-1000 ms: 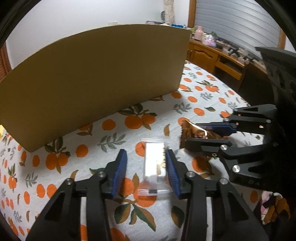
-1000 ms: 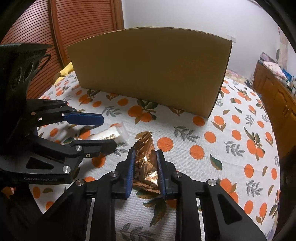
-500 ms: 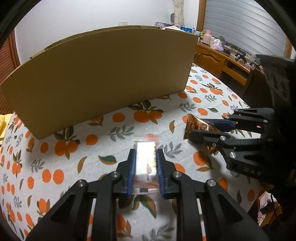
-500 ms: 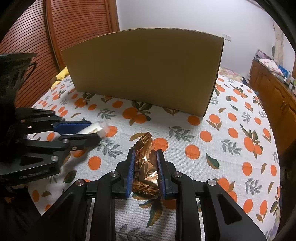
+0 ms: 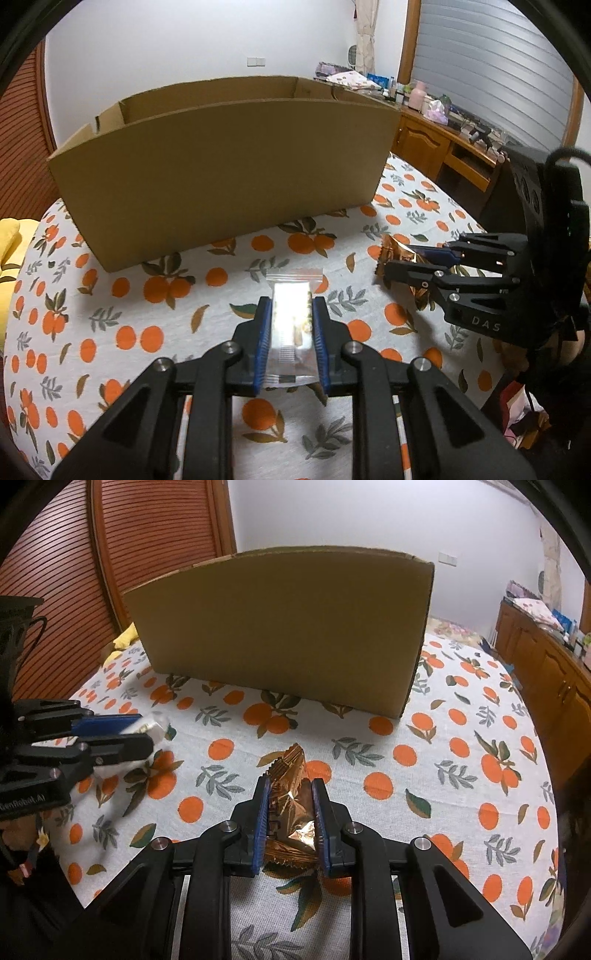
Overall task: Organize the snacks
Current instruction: 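Lift both packets and carry them over the box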
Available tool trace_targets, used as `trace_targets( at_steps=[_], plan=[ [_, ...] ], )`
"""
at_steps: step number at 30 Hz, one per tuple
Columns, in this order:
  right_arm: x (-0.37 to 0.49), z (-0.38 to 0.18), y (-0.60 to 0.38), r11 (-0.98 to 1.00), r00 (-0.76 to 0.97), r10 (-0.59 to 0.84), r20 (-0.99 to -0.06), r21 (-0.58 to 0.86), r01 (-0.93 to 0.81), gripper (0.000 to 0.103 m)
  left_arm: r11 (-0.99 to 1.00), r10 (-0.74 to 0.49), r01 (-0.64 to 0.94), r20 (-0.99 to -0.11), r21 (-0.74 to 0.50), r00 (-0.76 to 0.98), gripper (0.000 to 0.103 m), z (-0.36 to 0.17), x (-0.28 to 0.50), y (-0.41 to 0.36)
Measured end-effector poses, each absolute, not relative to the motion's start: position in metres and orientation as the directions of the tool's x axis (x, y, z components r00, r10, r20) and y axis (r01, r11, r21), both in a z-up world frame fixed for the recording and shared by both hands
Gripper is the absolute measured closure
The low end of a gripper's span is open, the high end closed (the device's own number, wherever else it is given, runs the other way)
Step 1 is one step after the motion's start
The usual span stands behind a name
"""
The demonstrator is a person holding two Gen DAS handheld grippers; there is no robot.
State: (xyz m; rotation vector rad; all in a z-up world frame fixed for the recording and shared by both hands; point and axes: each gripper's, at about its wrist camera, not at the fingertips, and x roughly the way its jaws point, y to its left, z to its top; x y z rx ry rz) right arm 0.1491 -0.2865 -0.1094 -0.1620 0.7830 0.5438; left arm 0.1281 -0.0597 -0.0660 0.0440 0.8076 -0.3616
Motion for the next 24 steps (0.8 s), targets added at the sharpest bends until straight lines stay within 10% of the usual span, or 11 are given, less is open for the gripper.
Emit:
trace_targets(
  at_steps=[24],
  plan=[
    [0.142, -0.037, -0.288, 0.854, 0.699, 0.425, -0.576, -0.002, -0.520, 0.083, 0.952, -0.283, 0.294, -0.624, -0.089, 0.729, 0.084, 0.000, 0.148, -0.023]
  ],
)
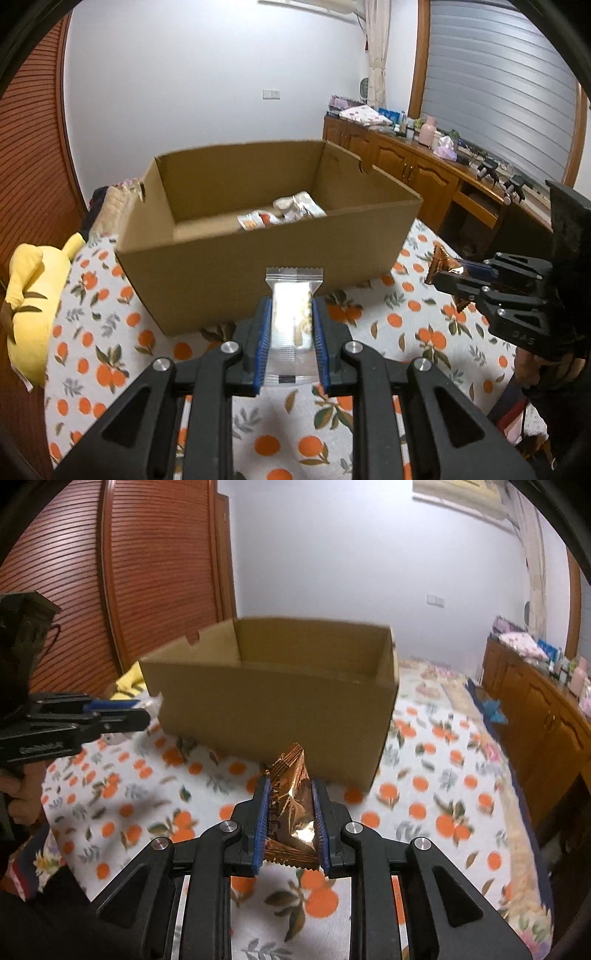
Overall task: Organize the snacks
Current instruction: 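Lift both packets and carry them over the box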
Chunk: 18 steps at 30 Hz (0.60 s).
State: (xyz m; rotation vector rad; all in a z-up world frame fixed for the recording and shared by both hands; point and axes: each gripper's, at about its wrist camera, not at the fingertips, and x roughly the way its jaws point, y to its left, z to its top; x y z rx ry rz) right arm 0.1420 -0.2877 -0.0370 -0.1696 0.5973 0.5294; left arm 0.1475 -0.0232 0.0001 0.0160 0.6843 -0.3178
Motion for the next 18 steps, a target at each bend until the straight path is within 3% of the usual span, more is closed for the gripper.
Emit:
trace_targets(
  at_steps=[18],
  plan=[
    [0.182, 0.002, -0.250, 0.839, 0.721, 0.414, -0.556, -0.075, -0.539, 0.082, 0.969, -0.211, 0.245, -0.605, -0.028, 0.768, 0.083, 0.034, 0.190, -0.007]
  ],
)
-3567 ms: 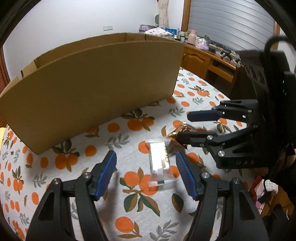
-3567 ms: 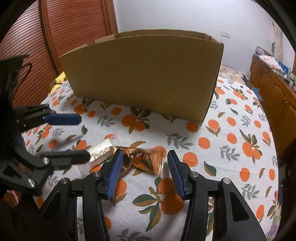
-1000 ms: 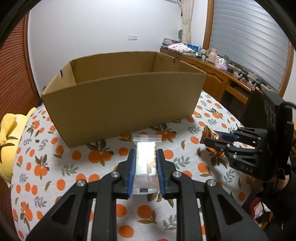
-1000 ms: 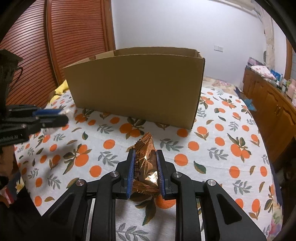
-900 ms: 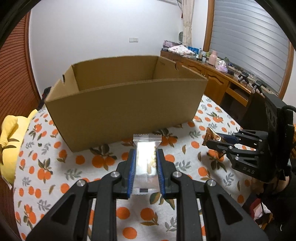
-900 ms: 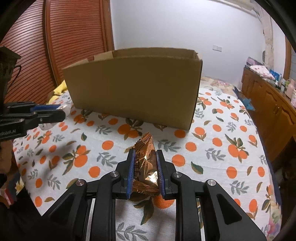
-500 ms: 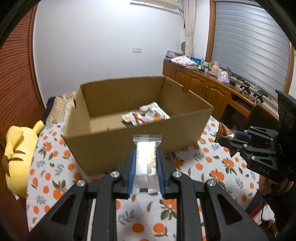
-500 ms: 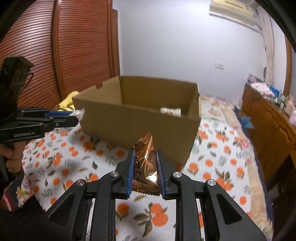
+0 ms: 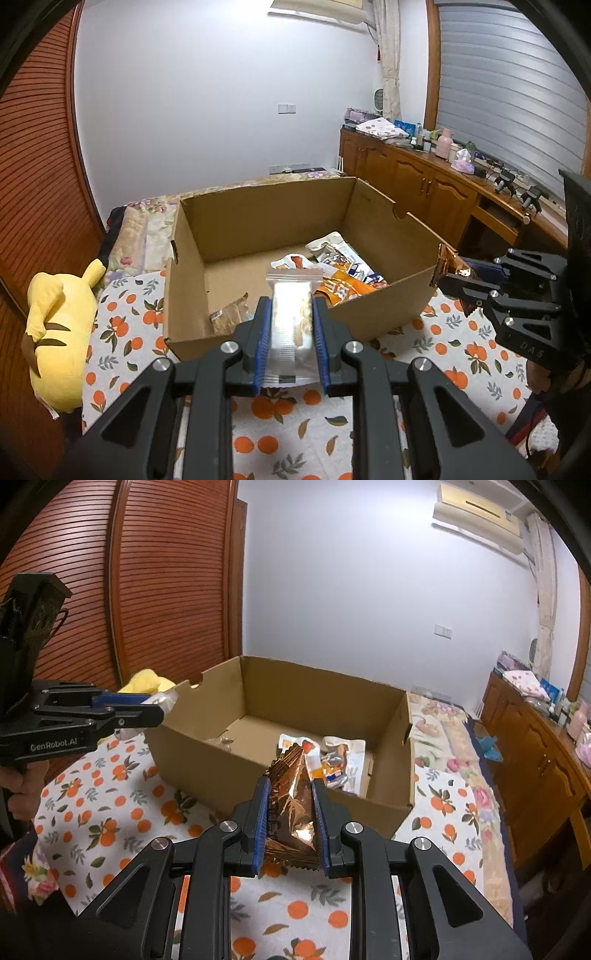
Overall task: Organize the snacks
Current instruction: 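Lift both packets and carry them over the box, then open both tools to drop the packets into the box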
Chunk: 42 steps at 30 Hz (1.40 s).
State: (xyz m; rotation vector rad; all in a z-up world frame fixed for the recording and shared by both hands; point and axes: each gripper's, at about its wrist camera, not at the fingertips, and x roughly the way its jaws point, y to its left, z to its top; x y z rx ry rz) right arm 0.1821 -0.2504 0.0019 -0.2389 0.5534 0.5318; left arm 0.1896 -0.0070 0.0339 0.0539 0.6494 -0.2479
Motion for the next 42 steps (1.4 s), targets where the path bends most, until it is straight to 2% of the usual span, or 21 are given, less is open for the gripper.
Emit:
trace_targets(
  at_steps=[17, 23, 31, 38, 39, 42],
  plan=[
    [0.240, 0.001, -0.233, 0.857, 0.712, 0.350, -0.609, -0.100, -0.506, 0.082, 0.981, -0.170, 0.193, -0.637, -0.034, 0.752, 0.083, 0.021, 0.239, -0.003],
    [0.259, -0.007, -0.238, 0.877, 0.704, 0.333, -0.628, -0.069, -0.476, 0.082, 0.985, -0.153, 0.168, -0.647, -0.038, 0.747, 0.082, 0.015, 0.252, 0.003],
    [0.279, -0.014, -0.249, 0.897, 0.696, 0.302, -0.651, -0.052, -0.438, 0.082, 0.988, -0.142, 0.144, -0.646, -0.050, 0.750, 0.067, 0.014, 0.253, 0.013],
    [0.288, -0.017, -0.247, 0.900, 0.674, 0.326, -0.663, 0.001, -0.435, 0.080, 0.989, -0.143, 0.141, -0.635, -0.054, 0.759, 0.064, 0.018, 0.249, 0.017],
    [0.289, -0.018, -0.246, 0.900, 0.671, 0.330, -0.664, 0.008, -0.436, 0.077, 0.988, -0.144, 0.141, -0.634, -0.056, 0.760, 0.063, 0.018, 0.248, 0.018],
    [0.289, -0.020, -0.243, 0.898, 0.661, 0.341, -0.669, 0.022, -0.440, 0.076, 0.989, -0.142, 0.139, -0.631, -0.055, 0.763, 0.060, 0.020, 0.245, 0.020]
  ],
)
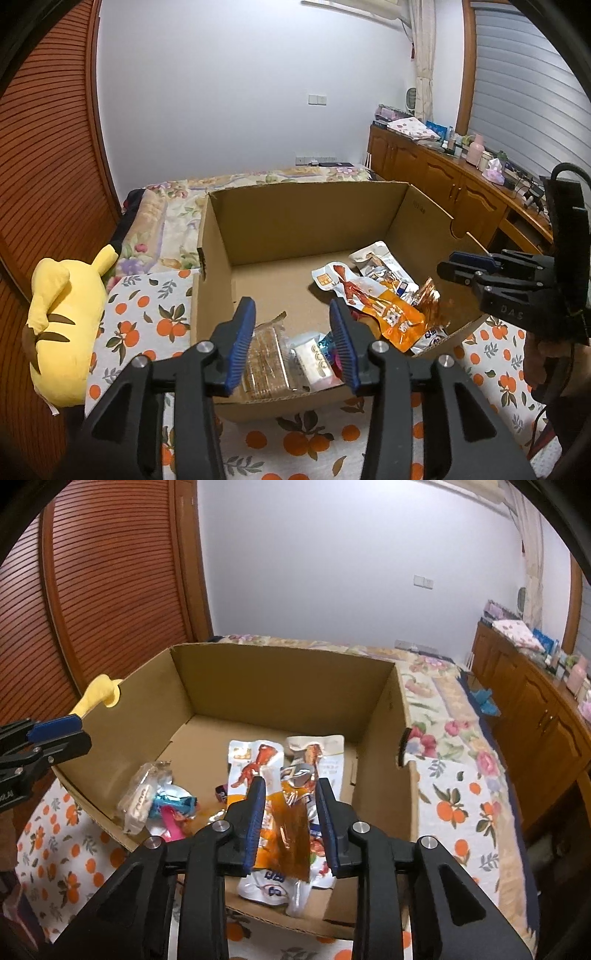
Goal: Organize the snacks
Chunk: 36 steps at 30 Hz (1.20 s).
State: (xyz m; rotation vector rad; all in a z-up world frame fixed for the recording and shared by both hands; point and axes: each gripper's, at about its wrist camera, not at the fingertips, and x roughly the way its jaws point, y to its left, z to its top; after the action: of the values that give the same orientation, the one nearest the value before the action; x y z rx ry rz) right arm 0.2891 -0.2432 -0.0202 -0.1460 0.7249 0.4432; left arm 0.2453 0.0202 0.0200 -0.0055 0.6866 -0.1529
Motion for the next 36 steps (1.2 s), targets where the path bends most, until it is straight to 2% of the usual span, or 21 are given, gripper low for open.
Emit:
trace_targets(
  at_steps=[6, 23, 25, 31, 32, 33, 36],
  plan=[
    [0.279, -0.017, -0.239, 0.889, 0.665, 0.362, -0.654, 0.029, -0.457, 0.075, 0.989, -0.139, 0.137, -0.620, -0.051, 0.773, 0.055, 0.025, 0.236, 0.022],
    [0.205, 0.019, -0.238, 0.879, 0.735, 0.424, -0.529, 0.044, -0.475, 0.070, 0.990, -0.140, 0.135, -0.551, -0.049, 0.823, 0.052, 0.045, 0.184, 0.019],
    [0.198, 0.022, -0.239, 0.881, 0.746, 0.425, -0.513, 0.045, -0.471, 0.069, 0.991, -0.129, 0.128, -0.543, -0.040, 0.830, 0.046, 0.045, 0.179, 0.019],
    [0.183, 0.026, -0.243, 0.897, 0.779, 0.399, -0.484, 0.032, -0.441, 0.057, 0.992, -0.125, 0.123, -0.523, -0.039, 0.843, 0.040, 0.047, 0.165, 0.018],
    [0.182, 0.026, -0.243, 0.899, 0.782, 0.396, -0.481, 0.030, -0.437, 0.056, 0.992, -0.121, 0.120, -0.519, -0.037, 0.846, 0.038, 0.047, 0.163, 0.017],
    [0.180, 0.025, -0.244, 0.900, 0.784, 0.395, -0.479, 0.030, -0.434, 0.055, 0.993, -0.115, 0.115, -0.513, -0.032, 0.851, 0.030, 0.048, 0.161, 0.017],
    [0.176, 0.023, -0.244, 0.906, 0.795, 0.378, -0.474, 0.016, -0.422, 0.049, 0.993, -0.111, 0.111, -0.493, -0.030, 0.863, 0.027, 0.049, 0.154, 0.017]
  ],
)
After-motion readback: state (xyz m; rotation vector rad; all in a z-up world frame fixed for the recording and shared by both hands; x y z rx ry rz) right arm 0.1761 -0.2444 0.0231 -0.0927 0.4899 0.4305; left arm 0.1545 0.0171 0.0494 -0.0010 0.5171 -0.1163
